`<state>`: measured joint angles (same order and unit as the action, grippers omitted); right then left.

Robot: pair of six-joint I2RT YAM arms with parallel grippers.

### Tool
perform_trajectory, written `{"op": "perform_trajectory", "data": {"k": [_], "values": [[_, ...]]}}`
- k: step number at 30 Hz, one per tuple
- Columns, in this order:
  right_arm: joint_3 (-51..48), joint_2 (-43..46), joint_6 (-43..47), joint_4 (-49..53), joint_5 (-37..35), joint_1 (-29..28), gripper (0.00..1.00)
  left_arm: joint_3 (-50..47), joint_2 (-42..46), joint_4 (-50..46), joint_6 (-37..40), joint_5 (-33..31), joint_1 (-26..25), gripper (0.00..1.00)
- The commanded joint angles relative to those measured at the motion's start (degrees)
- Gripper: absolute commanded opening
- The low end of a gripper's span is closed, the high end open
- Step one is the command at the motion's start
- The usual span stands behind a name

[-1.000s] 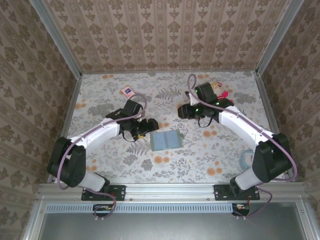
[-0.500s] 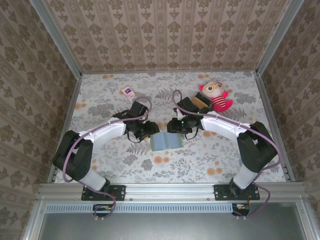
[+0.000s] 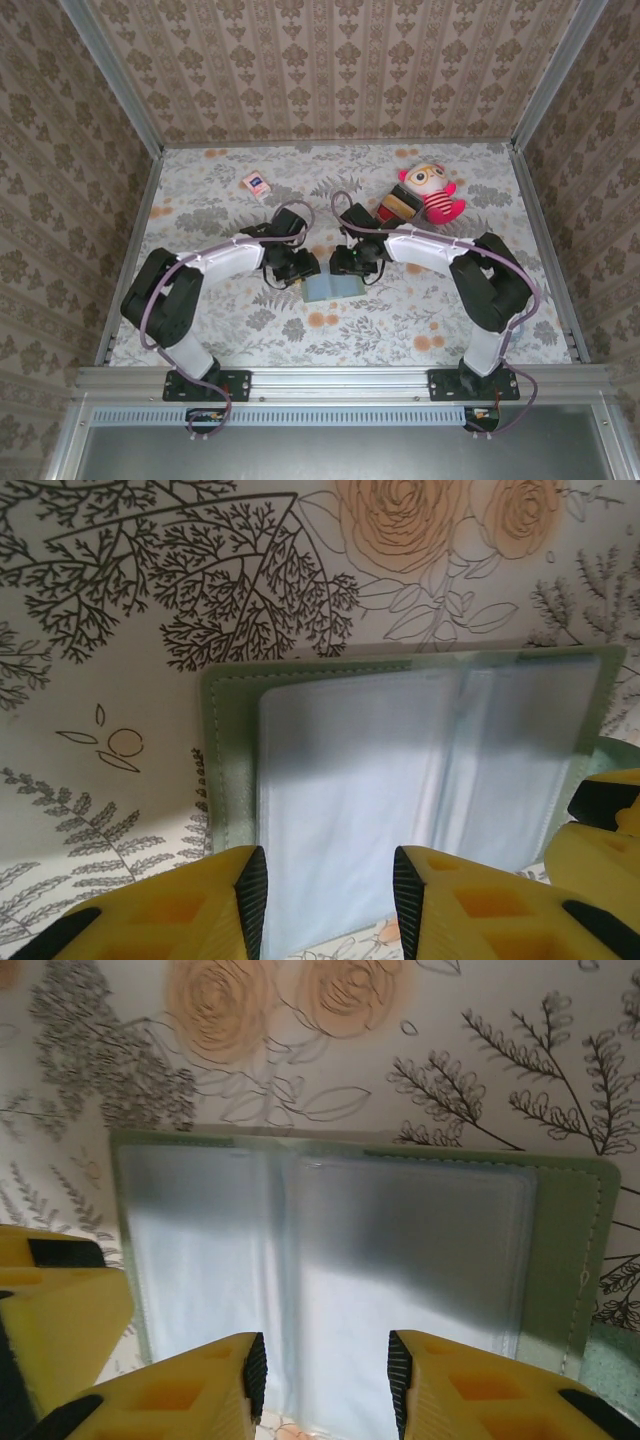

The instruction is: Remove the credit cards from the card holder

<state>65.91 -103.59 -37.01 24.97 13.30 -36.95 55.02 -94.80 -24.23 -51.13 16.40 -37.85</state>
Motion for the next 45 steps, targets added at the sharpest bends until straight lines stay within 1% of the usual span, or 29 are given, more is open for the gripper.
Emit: {"op": "perform_trajectory", "data": {"k": [1,3,5,7,18,25,29,33,37,42,44,45], "values": [[1.1,-1.4,-1.0,2.5,-2.0,0.0,0.4,2.1,-1.2,-2.3,1.7,-1.3,-0.6,0.41],[1.2,-2.0,-0.8,2.5,-2.0,0.0,0.4,2.3,-1.8,-2.4,1.8,-1.1,-0.7,0.41],[1.1,-2.6,-0.8,2.4,-1.9,0.0,0.4,2.6,-2.5,-2.5,1.9,-0.7,-0.8,0.38],[0.7,-3.1,-1.1,2.1,-1.6,0.0,0.4,2.9,-3.0,-2.6,1.9,-0.4,-0.9,0.37],[0.0,-5.3,-1.3,1.9,-1.4,0.0,0.4,4.0,-4.1,-5.2,3.0,-3.2,-1.2,0.39],[0.1,-6.0,-1.3,1.9,-1.2,0.0,0.4,3.8,-5.4,-4.5,3.1,-2.6,-1.2,0.38],[0.2,-6.4,-1.2,1.9,-0.8,0.0,0.4,3.8,-6.1,-2.8,3.0,-0.6,-1.4,0.34],[-0.1,-6.9,-1.3,1.7,-0.3,0.0,0.4,4.1,-6.4,-2.0,3.6,0.9,-1.3,0.24],[-0.6,-7.7,-1.9,1.1,0.6,0.0,0.39,3.9,-6.1,-0.1,3.9,3.0,-1.2,0.17],[-1.3,-8.5,-2.1,1.0,1.0,0.0,0.37,2.9,-5.8,3.5,3.3,6.0,-1.2,0.04],[-1.5,-8.6,-2.1,0.9,1.0,0.0,0.37,2.8,-5.6,4.8,3.1,7.1,-1.1,0.0],[-1.6,-8.5,-2.1,0.8,1.0,0.0,0.37,2.7,-5.6,5.5,3.0,7.6,-1.1,0.0]]}}
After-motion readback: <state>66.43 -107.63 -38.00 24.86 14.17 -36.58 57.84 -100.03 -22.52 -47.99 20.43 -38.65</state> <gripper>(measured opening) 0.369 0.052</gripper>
